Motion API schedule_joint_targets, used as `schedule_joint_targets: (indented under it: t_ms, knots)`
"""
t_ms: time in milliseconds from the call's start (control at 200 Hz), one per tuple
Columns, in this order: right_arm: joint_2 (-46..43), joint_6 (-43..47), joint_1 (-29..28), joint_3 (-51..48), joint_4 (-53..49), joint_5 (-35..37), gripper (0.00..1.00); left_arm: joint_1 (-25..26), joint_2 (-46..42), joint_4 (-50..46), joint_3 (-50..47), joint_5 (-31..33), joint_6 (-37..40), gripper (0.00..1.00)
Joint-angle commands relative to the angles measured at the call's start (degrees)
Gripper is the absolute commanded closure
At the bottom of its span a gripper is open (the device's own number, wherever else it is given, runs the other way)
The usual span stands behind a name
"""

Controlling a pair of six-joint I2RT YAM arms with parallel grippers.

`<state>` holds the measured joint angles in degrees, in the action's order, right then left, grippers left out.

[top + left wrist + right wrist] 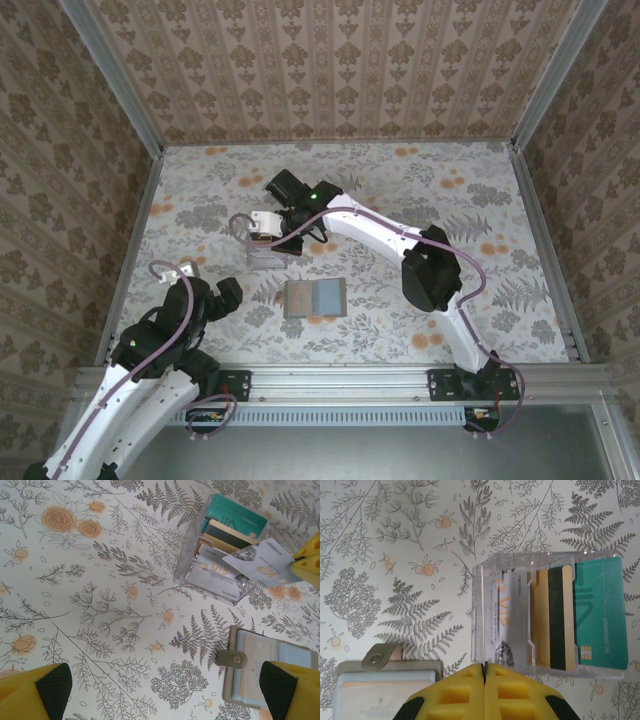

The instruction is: Take the credit cards out of the card holder

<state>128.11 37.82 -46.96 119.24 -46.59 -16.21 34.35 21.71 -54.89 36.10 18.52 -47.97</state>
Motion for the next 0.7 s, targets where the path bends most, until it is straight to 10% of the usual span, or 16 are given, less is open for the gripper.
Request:
schedule_joint_targets:
  t_ms: [0,695]
  knots:
    - [2.5,1.6,-0.3,4.8,-2.1,2.0,1.00,-0.5,-0.6,-1.6,0.9,1.2,-0.3,0.00]
    - [10.1,1.8,0.3,11.8,-8.1,1.9,1.00,-0.6,-0.7,-1.0,0.8,0.6,0.2,0.00]
